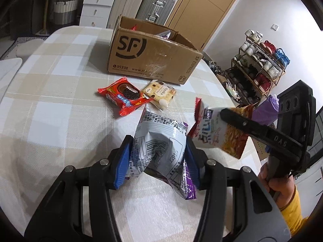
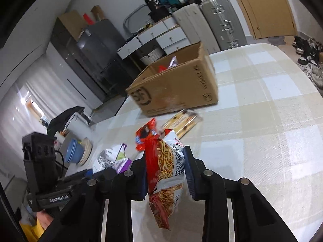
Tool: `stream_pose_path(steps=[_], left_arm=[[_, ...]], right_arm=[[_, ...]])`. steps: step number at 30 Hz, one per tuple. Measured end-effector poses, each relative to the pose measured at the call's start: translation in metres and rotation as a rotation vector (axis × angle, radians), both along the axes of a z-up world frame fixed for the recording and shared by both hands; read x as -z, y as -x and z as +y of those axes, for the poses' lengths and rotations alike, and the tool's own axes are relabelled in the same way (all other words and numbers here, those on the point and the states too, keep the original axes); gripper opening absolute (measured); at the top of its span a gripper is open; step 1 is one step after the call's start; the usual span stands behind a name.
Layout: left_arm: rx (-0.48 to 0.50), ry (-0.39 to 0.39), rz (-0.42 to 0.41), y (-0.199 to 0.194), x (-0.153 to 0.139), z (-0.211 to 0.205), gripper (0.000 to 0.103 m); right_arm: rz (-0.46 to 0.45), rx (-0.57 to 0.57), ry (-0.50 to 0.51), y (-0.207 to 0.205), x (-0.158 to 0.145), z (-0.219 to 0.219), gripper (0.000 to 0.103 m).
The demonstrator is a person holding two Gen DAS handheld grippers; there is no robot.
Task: Organize snacks
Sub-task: 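Lift and carry both held bags over the box with both grippers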
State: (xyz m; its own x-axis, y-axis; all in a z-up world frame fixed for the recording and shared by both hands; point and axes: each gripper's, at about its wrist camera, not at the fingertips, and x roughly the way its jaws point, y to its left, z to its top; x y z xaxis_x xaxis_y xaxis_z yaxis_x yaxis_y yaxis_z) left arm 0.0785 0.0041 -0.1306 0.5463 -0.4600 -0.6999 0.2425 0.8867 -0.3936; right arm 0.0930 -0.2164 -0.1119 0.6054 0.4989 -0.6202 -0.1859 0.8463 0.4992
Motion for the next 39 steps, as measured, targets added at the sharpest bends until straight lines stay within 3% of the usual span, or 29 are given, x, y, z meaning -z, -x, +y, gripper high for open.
stream_pose_path(steps=[9, 27, 39], left_arm=[[-0.013, -0.009, -0.041, 0.034, -0.015, 0.012, 0.047], [-0.034, -0.007, -0.136, 0.066, -0.057, 0.03, 0.047], [-0.041, -0.02, -0.171, 0.061, -0.081, 0.035, 0.047]], right_arm=[[0.004, -0.027, -0.012, 0.026, 0.006, 0.013, 0.028], [-0.138, -0.059, -0.008, 0.065, -0.055, 0.022, 0.028], [-0.235, -0.127, 0.028, 0.057, -0.109, 0.033, 0.028]])
